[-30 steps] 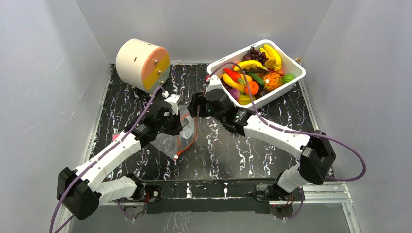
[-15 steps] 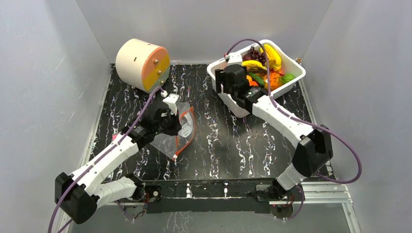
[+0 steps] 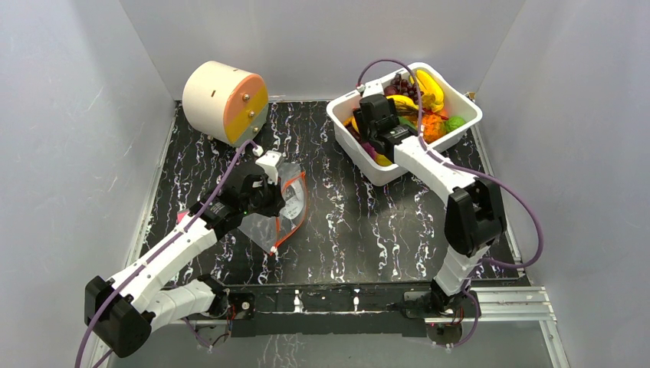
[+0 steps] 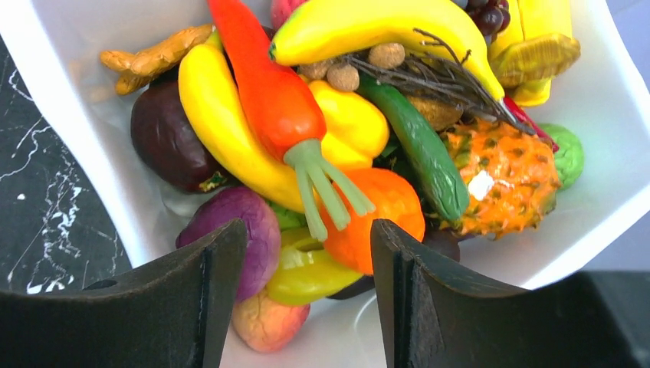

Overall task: Place the food in the zip-top bag and seal the zipper
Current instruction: Pick up the fake vegetable from the bin.

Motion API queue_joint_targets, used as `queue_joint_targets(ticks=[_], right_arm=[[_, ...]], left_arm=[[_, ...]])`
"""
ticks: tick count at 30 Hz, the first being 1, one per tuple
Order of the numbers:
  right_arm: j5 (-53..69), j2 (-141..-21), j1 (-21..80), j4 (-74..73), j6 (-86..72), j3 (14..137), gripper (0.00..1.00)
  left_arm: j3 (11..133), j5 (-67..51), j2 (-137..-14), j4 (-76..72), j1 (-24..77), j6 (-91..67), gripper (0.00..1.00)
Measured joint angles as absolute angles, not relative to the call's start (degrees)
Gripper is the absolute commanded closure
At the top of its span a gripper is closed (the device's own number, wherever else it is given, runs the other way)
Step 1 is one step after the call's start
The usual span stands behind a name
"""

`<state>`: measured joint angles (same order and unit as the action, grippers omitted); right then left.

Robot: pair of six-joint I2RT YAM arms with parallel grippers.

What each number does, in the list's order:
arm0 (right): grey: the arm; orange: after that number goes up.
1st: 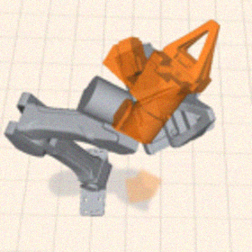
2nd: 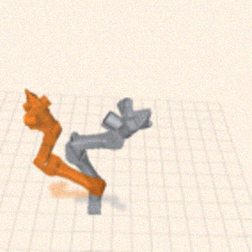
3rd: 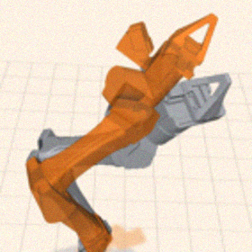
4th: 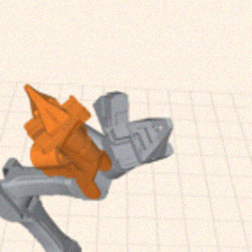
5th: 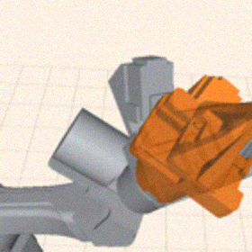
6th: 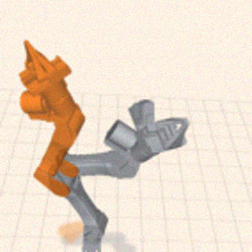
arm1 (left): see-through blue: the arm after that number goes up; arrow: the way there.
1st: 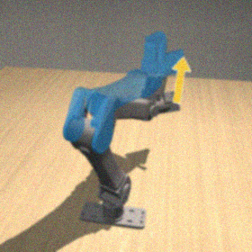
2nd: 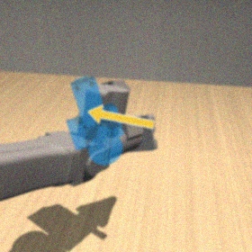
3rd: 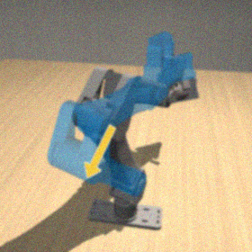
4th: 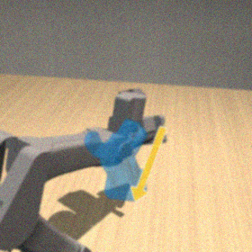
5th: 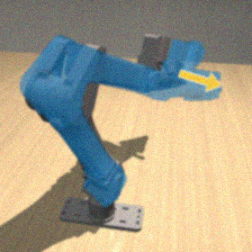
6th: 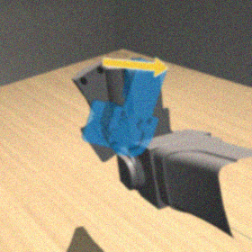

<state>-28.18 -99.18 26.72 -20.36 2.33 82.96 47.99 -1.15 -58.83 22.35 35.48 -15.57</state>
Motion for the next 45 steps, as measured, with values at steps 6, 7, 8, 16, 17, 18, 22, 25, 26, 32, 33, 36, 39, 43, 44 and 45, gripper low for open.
queue_joint_targets(ticks=[6, 7, 8, 16, 17, 18, 22, 25, 26, 32, 33, 36, 39, 43, 44, 45], right_arm=[[-26.6, -103.7, 25.6, -17.5, 6.9, 85.0, 0.38], [-26.4, -104.4, 25.4, -17.1, 7.7, 85.1, 0.36], [-26.2, -105.0, 25.2, -16.6, 8.4, 85.1, 0.34], [-24.1, -110.8, 23.9, -16.0, 11.7, 90.6, 0.35], [-23.8, -111.2, 23.8, -16.0, 11.9, 91.1, 0.41], [-23.6, -111.5, 23.7, -16.1, 12.1, 91.4, 0.47], [-22.3, -111.7, 23.3, -16.1, 12.4, 91.4, 0.55], [-21.3, -111.7, 23.1, -16.1, 12.3, 91.4, 0.56], [-21.0, -111.7, 22.9, -16.1, 12.3, 91.4, 0.54], [-19.0, -112.2, 22.0, -16.4, 12.4, 91.8, 0.52], [-18.5, -112.5, 21.8, -16.4, 12.4, 92.2, 0.52], [-17.1, -113.1, 21.3, -16.4, 12.4, 92.8, 0.59], [-15.7, -113.1, 20.9, -16.5, 12.8, 93.0, 0.74], [-14.7, -113.1, 20.8, -17.4, 12.7, 93.3, 0.81], [-14.4, -113.1, 20.8, -17.8, 12.5, 93.4, 0.82], [-14.2, -113.1, 20.7, -18.0, 12.1, 93.6, 0.83]], left_arm=[[48.0, -1.5, -58.8, 22.3, 35.5, -15.5, 1.00], [48.0, -1.5, -58.8, 22.3, 35.5, -15.5, 1.00], [48.0, -1.5, -58.8, 22.3, 35.5, -15.4, 1.00], [47.9, -1.9, -58.8, 22.3, 35.5, -15.3, 1.00], [47.9, -1.9, -58.8, 22.3, 35.5, -15.3, 1.00], [47.9, -1.9, -58.8, 22.3, 35.5, -15.3, 1.00], [47.9, -2.0, -58.8, 22.3, 35.5, -15.2, 1.00], [47.9, -2.0, -58.8, 22.3, 35.5, -15.1, 1.00], [47.9, -2.0, -58.8, 22.3, 35.5, -15.1, 1.00], [47.9, -1.9, -58.8, 22.3, 35.5, -15.0, 1.00], [47.9, -2.0, -58.8, 22.3, 35.5, -15.0, 1.00], [47.9, -2.0, -58.8, 22.3, 35.5, -15.0, 1.00], [47.9, -1.9, -58.8, 22.3, 35.5, -15.0, 1.00], [47.9, -1.7, -58.8, 22.3, 35.5, -15.0, 1.00], [47.9, -1.4, -58.8, 22.3, 35.5, -15.0, 1.00], [47.9, -1.2, -58.8, 22.3, 35.5, -15.0, 1.00]])
